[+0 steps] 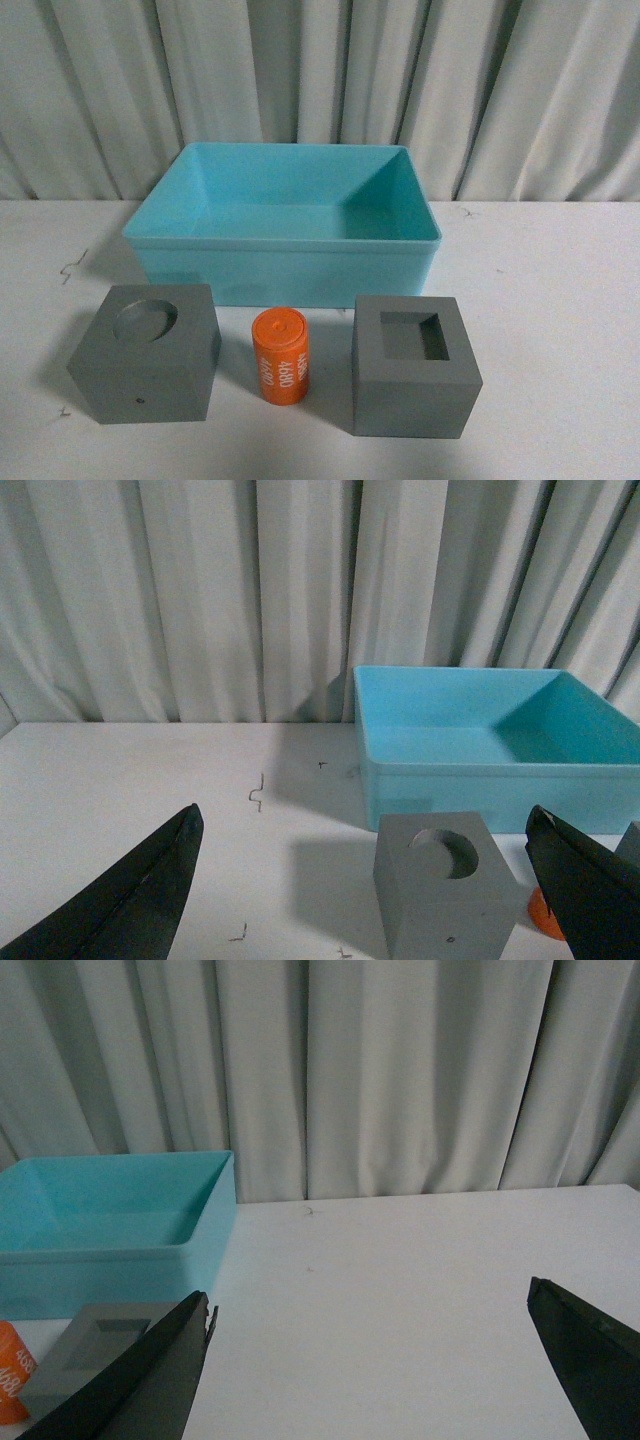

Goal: Place gray and orange parts in blue box

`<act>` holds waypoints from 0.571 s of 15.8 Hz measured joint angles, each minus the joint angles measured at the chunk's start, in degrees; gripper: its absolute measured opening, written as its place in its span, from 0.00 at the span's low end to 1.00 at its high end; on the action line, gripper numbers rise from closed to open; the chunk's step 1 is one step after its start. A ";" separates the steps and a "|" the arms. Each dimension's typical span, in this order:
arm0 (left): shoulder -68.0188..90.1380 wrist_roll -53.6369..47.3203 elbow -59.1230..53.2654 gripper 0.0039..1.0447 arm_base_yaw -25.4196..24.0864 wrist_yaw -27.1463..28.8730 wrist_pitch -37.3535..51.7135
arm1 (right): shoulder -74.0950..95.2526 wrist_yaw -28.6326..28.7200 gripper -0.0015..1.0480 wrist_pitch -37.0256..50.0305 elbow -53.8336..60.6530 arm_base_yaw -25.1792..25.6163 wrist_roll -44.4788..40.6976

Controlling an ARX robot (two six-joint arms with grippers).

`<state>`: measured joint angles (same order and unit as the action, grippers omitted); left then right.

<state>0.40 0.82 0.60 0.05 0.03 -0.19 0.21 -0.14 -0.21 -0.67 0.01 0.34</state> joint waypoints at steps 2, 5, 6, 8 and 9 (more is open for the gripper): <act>0.00 0.00 0.00 0.94 0.00 0.00 0.00 | 0.00 0.00 0.94 0.00 0.00 0.00 0.00; 0.00 0.00 0.00 0.94 0.00 0.00 0.00 | 0.00 0.00 0.94 0.00 0.00 0.00 0.00; 0.00 0.00 0.00 0.94 0.00 0.00 -0.02 | 0.00 0.00 0.94 0.00 0.00 0.00 0.00; 0.00 0.00 0.00 0.94 0.00 0.00 0.00 | 0.00 0.00 0.94 0.00 0.00 0.00 0.00; 0.00 0.00 0.00 0.94 0.00 0.00 -0.02 | 0.00 0.00 0.94 0.00 0.00 0.00 0.00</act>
<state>0.40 0.82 0.60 0.05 0.03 -0.21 0.21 -0.14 -0.21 -0.67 0.01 0.34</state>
